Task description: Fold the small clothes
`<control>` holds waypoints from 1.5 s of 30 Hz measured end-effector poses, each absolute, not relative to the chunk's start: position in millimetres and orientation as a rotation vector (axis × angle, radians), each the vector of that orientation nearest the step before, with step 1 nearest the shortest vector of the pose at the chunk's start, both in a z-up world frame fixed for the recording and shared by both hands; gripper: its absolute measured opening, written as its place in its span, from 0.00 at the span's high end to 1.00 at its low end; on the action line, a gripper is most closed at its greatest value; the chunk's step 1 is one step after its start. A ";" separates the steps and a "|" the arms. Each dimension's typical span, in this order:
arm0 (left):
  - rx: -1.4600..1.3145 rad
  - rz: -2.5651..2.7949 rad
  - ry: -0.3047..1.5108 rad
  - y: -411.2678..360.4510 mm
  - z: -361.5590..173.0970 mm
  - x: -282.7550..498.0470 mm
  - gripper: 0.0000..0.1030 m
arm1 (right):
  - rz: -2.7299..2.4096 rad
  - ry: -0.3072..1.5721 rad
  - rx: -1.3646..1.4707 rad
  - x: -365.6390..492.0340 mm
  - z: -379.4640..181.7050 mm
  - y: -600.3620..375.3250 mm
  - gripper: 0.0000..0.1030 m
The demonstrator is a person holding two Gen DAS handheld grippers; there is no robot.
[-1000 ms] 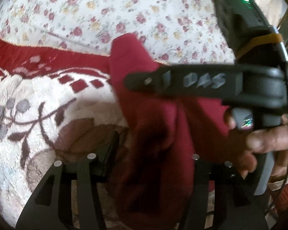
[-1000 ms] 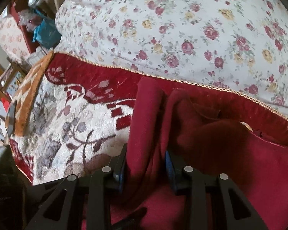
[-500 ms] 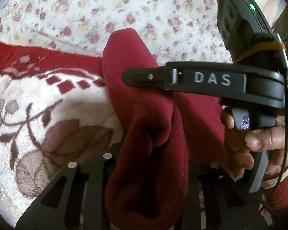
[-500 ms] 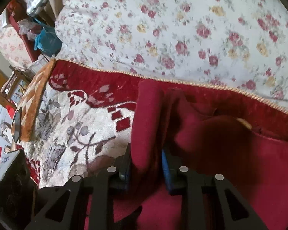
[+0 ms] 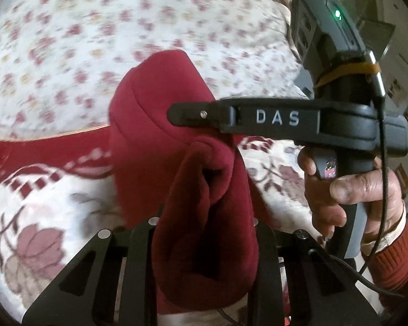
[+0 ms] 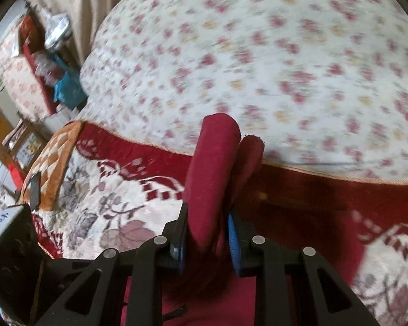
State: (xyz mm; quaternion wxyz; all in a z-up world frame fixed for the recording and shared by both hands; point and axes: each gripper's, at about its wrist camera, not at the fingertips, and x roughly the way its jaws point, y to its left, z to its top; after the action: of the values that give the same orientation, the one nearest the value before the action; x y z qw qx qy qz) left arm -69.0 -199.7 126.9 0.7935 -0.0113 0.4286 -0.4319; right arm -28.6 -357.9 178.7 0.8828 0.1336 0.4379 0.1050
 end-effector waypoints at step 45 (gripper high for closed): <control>0.133 -0.796 0.985 -206.7 54.4 -92.9 0.41 | 0.012 0.917 0.367 -143.2 104.6 -435.2 0.50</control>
State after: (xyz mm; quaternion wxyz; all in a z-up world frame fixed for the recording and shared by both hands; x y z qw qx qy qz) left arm -92.9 -206.7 54.4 0.8039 0.0623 0.4600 -0.3718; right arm -143.2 -435.2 104.6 0.8804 0.1762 0.4401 0.0060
